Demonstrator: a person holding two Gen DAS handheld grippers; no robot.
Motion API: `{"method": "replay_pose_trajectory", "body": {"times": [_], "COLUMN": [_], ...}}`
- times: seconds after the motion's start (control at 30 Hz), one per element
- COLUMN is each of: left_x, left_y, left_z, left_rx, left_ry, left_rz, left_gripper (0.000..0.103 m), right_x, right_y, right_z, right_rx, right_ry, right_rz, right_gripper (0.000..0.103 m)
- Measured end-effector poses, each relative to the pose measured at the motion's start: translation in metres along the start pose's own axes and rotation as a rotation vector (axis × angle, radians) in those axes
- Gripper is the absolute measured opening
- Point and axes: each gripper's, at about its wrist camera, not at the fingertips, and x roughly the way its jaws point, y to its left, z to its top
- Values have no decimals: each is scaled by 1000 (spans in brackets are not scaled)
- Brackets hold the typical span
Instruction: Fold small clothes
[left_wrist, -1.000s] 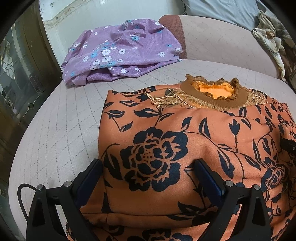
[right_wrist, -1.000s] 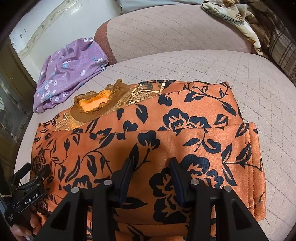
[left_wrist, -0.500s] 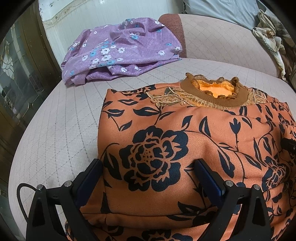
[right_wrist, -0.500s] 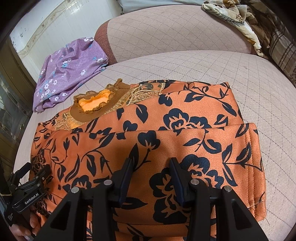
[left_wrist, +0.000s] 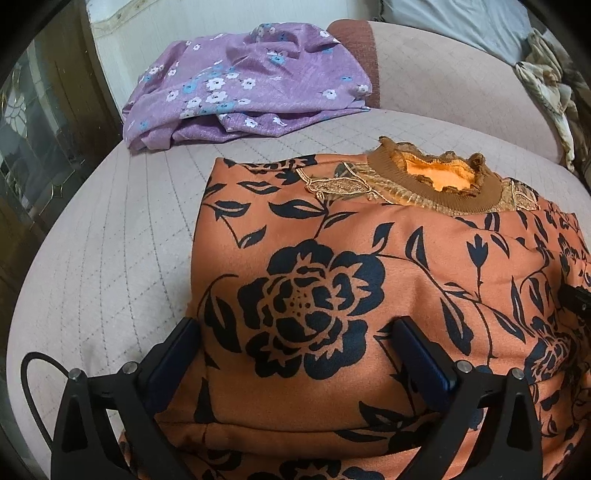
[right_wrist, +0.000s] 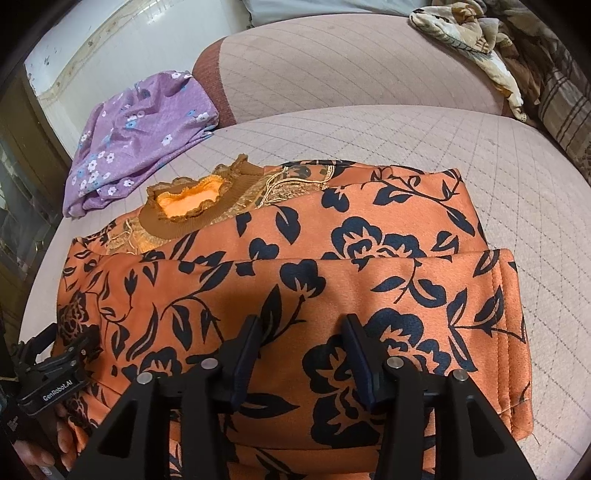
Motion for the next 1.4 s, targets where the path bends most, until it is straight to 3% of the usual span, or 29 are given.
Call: {"method": "replay_pose_trajectory", "body": {"times": [0.4,0.7,0.87,1.0,1.13,1.2,1.4], "left_x": [-4,-14,-39,-61,-69,-63,-23], "left_y": [4,2,5,10,12,11,4], "left_z": [0,-4,-9,-10,-8,-8,-12], "left_rx": [-9,13,34,32,31,37,81], "left_ry": [20,39,-24,-76,-96,-78,62], "left_rz": [-42,-24,6,-5,-12,-7,29], "left_gripper": [103,103,103,103,103,103,103], "right_x": [-4,-14,-43,-77,-87,-83,-53], "right_y": [-2,-4,-23,-46,-66,-75,-90], "right_z": [-7,-17,-21,-21,-27,-28,-22], "right_rx": [11,12,110,166,174,201,276], "right_ry": [-8,-18,-65,-141,-101,-69,22], "right_rz": [18,24,116,109,37,7,52], "right_gripper": [52,52,52,52,52,52,52]}}
